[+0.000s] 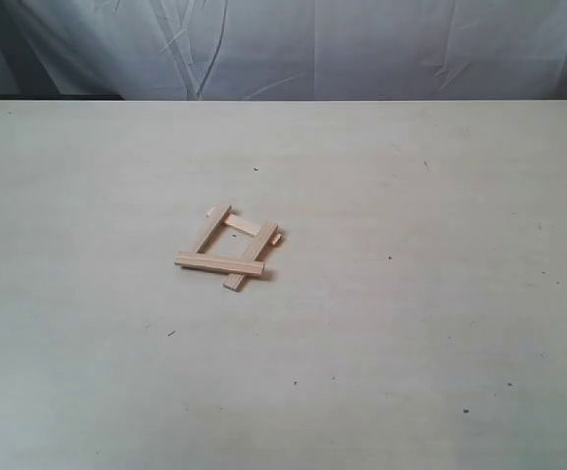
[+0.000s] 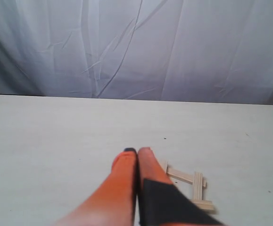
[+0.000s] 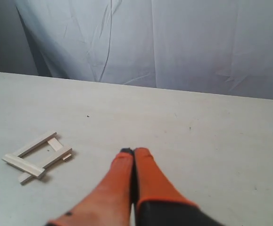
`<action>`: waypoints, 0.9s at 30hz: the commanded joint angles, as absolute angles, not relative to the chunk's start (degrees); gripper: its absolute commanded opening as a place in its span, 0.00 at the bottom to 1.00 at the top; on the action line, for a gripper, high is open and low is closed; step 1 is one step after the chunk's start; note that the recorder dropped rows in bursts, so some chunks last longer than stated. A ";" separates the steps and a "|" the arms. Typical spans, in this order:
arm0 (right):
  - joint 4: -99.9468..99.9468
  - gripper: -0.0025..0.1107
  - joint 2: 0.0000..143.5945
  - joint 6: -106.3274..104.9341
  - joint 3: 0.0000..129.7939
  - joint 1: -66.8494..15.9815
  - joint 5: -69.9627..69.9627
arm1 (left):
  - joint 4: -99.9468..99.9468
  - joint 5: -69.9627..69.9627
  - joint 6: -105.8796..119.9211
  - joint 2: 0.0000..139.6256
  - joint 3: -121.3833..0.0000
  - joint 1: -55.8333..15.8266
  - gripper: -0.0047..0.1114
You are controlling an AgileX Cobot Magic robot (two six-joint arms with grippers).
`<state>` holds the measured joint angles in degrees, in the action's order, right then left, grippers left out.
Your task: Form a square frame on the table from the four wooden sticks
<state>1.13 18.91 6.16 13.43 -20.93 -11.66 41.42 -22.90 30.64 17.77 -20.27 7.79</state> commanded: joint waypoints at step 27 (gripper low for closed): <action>-0.34 0.02 0.00 5.57 1.54 -4.66 -20.96 | 40.13 -23.21 30.65 17.43 -19.94 7.74 0.04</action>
<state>0.56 0.63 6.02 5.12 -4.93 -20.70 40.33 -23.40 30.64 17.77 -20.27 7.79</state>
